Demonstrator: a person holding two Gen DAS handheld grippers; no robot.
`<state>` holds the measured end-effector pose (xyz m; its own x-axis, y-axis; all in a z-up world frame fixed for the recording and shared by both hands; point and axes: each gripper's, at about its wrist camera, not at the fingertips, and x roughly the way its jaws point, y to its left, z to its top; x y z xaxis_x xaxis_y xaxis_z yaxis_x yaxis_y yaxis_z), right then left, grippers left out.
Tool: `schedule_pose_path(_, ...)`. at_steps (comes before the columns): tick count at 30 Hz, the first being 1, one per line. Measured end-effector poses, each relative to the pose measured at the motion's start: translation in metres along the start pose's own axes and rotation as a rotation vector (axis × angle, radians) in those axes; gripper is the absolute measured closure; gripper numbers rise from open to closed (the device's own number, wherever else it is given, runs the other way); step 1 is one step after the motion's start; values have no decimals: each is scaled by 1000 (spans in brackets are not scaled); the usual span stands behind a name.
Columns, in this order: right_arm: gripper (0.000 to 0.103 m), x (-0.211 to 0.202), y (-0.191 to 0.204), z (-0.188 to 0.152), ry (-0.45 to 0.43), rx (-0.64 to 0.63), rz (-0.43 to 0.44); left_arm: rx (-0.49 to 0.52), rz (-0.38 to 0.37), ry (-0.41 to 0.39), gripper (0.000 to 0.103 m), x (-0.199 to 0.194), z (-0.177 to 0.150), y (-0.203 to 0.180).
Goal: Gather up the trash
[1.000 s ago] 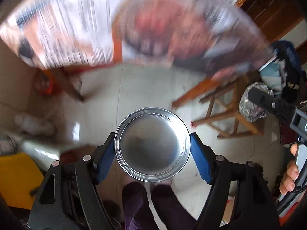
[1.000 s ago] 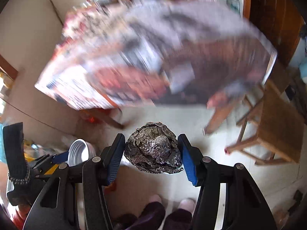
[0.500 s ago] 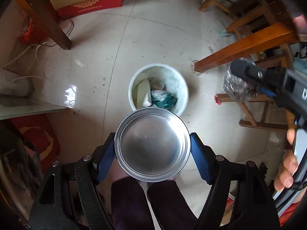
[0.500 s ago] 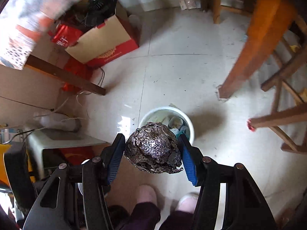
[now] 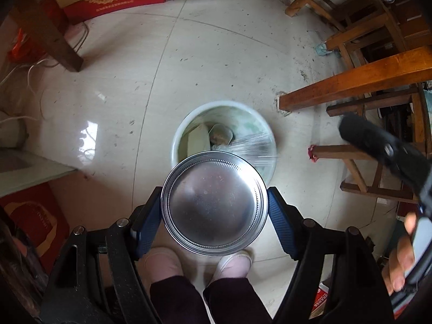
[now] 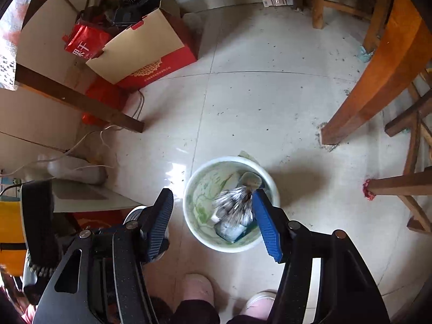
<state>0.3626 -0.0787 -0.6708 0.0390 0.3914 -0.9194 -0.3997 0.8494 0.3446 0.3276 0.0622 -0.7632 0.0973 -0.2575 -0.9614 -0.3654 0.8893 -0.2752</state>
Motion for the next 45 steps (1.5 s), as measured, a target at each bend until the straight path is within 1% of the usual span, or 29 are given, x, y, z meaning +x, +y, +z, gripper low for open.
schedule_pose_path(2,44,-5,1,1,-11,-14,-26,15,2,-10,29,4,8,-7)
schedule_pose_path(5,43,-10,-2,-1,-15,-15,-54,29,3,39,29,19,21,-15)
schedule_pose_path(8,43,-15,-5,-4,-6,1,-45,28,30,66,29,28,28,-21)
schedule_pose_path(10,43,-22,-5,-6,-12,19,-40,34,23,73,29,24,28,-24)
schedule_pose_path(13,43,-40,-5,-9,-28,42,-32,54,31,71,29,8,24,-29)
schedule_pose_path(16,43,-68,-1,-8,-51,61,-37,59,39,57,28,-20,20,-33)
schedule_pose_path(17,43,-82,1,-7,-59,67,-38,54,39,45,29,-38,18,-34)
schedule_pose_path(18,43,-91,3,-6,-64,71,-38,51,36,36,29,-47,17,-36)
schedule_pose_path(20,43,-125,10,-3,-92,72,-40,49,30,4,29,-86,14,-43)
schedule_pose_path(21,43,-135,14,-1,-103,69,-46,48,35,-11,28,-104,13,-46)
schedule_pose_path(23,43,-174,26,4,-130,40,-76,35,61,-39,29,-147,10,-55)
schedule_pose_path(24,43,-187,30,6,-139,28,-85,30,67,-56,29,-171,8,-61)
schedule_pose_path(25,43,-207,37,9,-156,16,-94,28,67,-68,28,-187,8,-64)
schedule_pose_path(26,43,-231,44,11,-178,3,-98,24,64,-92,29,-214,5,-69)
schedule_pose_path(27,43,-246,48,12,-191,-5,-98,23,60,-117,28,-241,1,-74)
schedule_pose_path(28,43,-267,54,14,-209,-16,-96,22,58,-134,29,-257,-1,-80)
schedule_pose_path(29,43,-291,61,15,-226,-32,-91,21,55,-168,29,-289,-5,-87)
schedule_pose_path(30,43,-304,66,15,-236,-42,-89,20,52,-187,29,-306,-8,-91)
schedule_pose_path(32,43,-342,80,16,-270,-67,-95,24,41,-249,29,-361,-19,-105)
schedule_pose_path(33,43,-362,87,15,-292,-79,-97,24,42,-267,29,-378,-22,-110)
schedule_pose_path(34,43,-383,93,13,-314,-92,-94,24,44,-296,29,-400,-27,-118)
schedule_pose_path(36,43,-419,105,9,-358,-113,-75,26,40,-376,29,-453,-43,-131)
schedule_pose_path(37,43,-438,112,6,-386,-125,-64,29,37,-402,29,-469,-47,-133)
schedule_pose_path(39,43,-473,122,-2,-437,-154,-52,40,29,-480,29,-513,-64,-143)
schedule_pose_path(40,43,-493,129,-8,-471,-166,-60,49,21,-524,29,-540,-76,-149)
schedule_pose_path(43,43,-542,142,-28,-563,-188,-64,81,-13,-627,29,-600,-105,-164)
schedule_pose_path(45,43,-567,151,-38,-615,-187,-64,108,-24,-688,29,-631,-124,-172)
